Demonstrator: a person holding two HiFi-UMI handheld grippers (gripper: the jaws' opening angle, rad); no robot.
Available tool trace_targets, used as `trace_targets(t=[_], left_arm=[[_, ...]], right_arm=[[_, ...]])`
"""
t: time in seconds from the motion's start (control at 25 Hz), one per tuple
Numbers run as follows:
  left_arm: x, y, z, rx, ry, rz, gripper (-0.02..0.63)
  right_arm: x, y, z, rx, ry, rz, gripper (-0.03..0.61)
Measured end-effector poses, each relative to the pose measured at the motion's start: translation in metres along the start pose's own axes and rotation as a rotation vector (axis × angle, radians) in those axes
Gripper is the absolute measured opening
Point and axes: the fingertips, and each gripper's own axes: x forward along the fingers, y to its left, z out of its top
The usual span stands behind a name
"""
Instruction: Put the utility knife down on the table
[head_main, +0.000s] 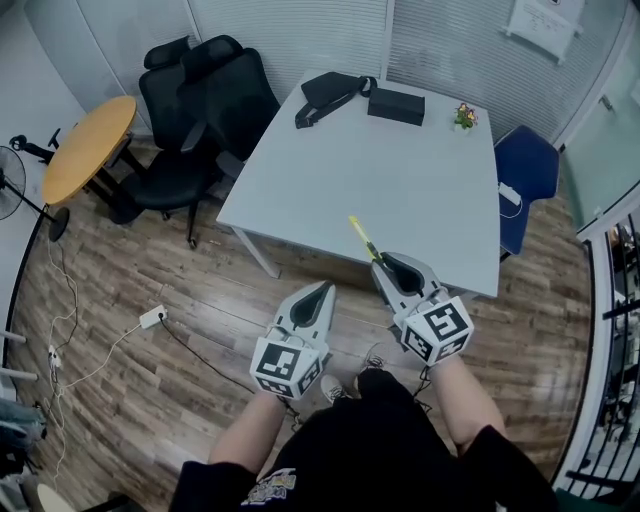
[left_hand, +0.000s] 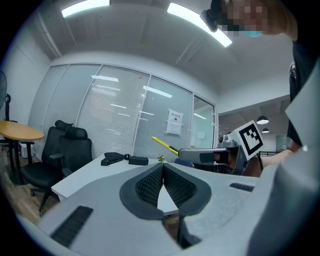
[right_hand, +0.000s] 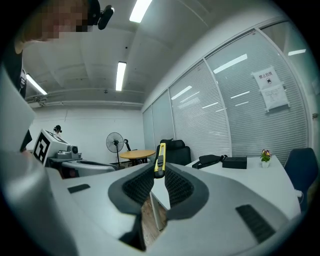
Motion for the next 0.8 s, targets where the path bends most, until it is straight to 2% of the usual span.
trace_targets(t=[0.4, 0.8], left_arm=[[0.038, 0.034, 0.0, -0.002, 0.023, 0.039, 0.005], [0.12, 0.057, 0.009, 0.01, 0.034, 0.057, 0.005]], right_arm=[[0.05, -0.037, -0.003, 0.032, 0.009, 0.033, 0.069], [0.096, -0.112, 0.002, 0.055, 0.005, 0.062, 0.069]])
